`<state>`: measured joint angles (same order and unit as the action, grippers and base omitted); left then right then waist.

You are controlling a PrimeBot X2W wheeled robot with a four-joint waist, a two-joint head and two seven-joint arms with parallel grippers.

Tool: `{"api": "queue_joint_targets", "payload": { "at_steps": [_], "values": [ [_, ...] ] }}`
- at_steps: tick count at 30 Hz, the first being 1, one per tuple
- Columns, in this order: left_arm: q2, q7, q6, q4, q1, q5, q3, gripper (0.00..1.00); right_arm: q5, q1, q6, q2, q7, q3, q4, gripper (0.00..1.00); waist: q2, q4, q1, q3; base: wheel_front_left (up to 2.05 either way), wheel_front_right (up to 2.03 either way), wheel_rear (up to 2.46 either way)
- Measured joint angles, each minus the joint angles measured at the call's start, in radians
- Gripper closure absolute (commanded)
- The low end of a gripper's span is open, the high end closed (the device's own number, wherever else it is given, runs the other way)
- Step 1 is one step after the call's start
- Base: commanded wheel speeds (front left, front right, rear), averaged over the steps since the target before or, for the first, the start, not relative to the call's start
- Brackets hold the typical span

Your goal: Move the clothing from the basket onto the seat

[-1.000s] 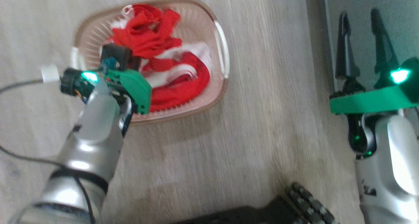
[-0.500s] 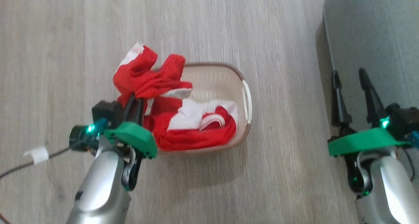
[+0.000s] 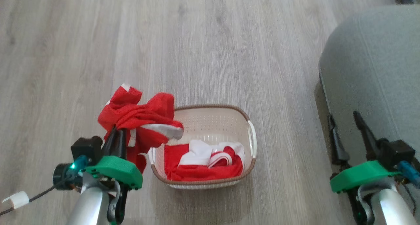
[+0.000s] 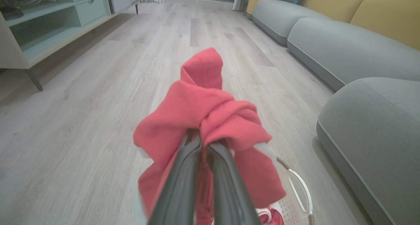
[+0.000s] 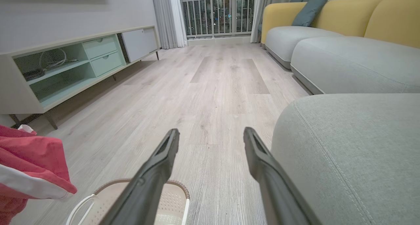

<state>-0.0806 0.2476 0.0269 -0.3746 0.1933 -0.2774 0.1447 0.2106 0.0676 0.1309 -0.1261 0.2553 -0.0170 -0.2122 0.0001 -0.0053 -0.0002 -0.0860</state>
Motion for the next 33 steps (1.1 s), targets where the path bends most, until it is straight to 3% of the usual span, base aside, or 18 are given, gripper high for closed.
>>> {"api": "queue_joint_targets", "payload": {
  "at_steps": [10,33],
  "values": [
    [-0.019,-0.024,0.000,0.016,-0.035,-0.005,0.001,1.00,0.000,-0.039,0.000,-0.007,0.000,0.025,-0.035,0.00,0.0000,0.037,0.0000,0.070,0.00,0.00,0.00],
    [-0.023,-0.026,0.018,0.034,-0.036,-0.025,0.010,1.00,0.000,-0.037,0.000,-0.013,0.000,0.052,-0.047,0.00,-0.0001,0.039,0.0001,0.067,0.00,0.00,0.00]
  ]
}}
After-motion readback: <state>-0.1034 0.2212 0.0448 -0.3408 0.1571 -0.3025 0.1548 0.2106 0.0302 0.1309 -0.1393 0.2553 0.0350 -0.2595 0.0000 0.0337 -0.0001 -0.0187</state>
